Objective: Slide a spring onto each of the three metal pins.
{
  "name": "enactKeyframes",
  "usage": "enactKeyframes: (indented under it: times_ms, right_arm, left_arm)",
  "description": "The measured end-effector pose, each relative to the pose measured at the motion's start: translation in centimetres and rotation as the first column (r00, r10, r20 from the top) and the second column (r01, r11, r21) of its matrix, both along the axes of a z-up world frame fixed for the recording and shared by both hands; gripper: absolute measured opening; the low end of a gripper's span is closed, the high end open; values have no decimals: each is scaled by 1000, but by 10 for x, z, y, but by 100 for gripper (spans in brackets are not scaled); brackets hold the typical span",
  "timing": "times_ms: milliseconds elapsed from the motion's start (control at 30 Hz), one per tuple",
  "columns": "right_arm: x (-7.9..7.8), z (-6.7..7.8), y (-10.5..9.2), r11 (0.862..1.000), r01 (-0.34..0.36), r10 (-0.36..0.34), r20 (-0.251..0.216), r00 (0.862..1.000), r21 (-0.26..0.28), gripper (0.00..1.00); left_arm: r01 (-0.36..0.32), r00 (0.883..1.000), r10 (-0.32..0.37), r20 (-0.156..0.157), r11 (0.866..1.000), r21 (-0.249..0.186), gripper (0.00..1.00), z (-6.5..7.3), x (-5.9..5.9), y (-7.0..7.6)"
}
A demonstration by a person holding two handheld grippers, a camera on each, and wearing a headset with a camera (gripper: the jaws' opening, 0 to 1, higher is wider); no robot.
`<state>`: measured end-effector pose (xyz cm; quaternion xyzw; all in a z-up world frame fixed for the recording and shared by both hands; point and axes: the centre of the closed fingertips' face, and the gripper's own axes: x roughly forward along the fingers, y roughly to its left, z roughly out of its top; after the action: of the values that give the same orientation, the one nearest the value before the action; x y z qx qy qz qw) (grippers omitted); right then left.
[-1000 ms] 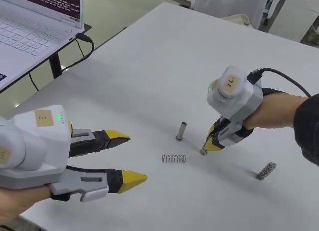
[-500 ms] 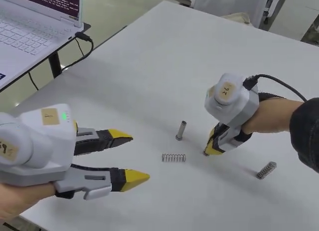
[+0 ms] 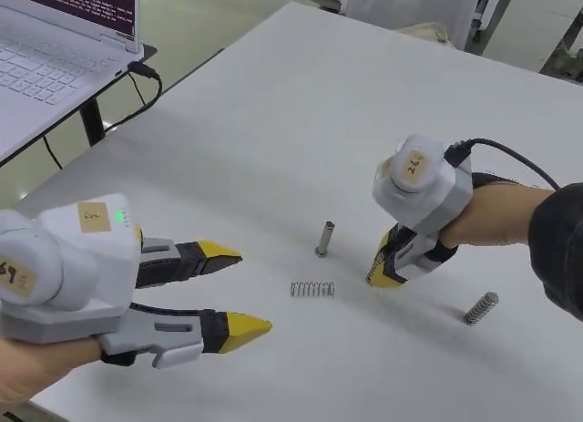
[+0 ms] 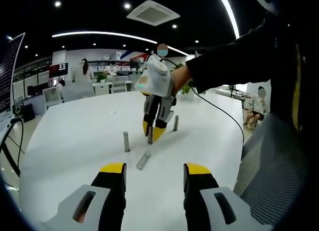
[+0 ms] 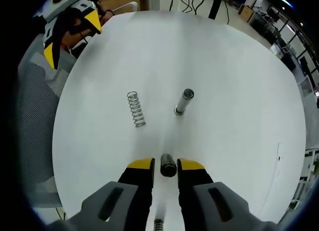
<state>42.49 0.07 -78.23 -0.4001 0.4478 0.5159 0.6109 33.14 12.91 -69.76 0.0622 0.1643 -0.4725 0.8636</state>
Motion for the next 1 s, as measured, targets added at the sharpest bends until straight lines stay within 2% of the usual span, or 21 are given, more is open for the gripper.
enactKeyframes:
  times_ms: [200,433,733,1000]
  right_arm:
    - [1,4,-4,1000,22,-22,9,1000,17,21]
    - [2,15,-9,996,68,-69,23,997,62,22]
    - [0,34,-21,984,126,-134,59,989,127,23]
    - [-10,50,-27,969,167,-184,81,980,183,23]
  left_arm:
    - [5,1000,-5,-2,1000,1,41,0,0,-2]
    - [17,1000,-16,-4,1000,7,40,-2,3,-4]
    - [48,999,-48,-11,998,29,39,-8,11,-10]
    - [76,997,-75,-25,996,44,38,-13,21,-17]
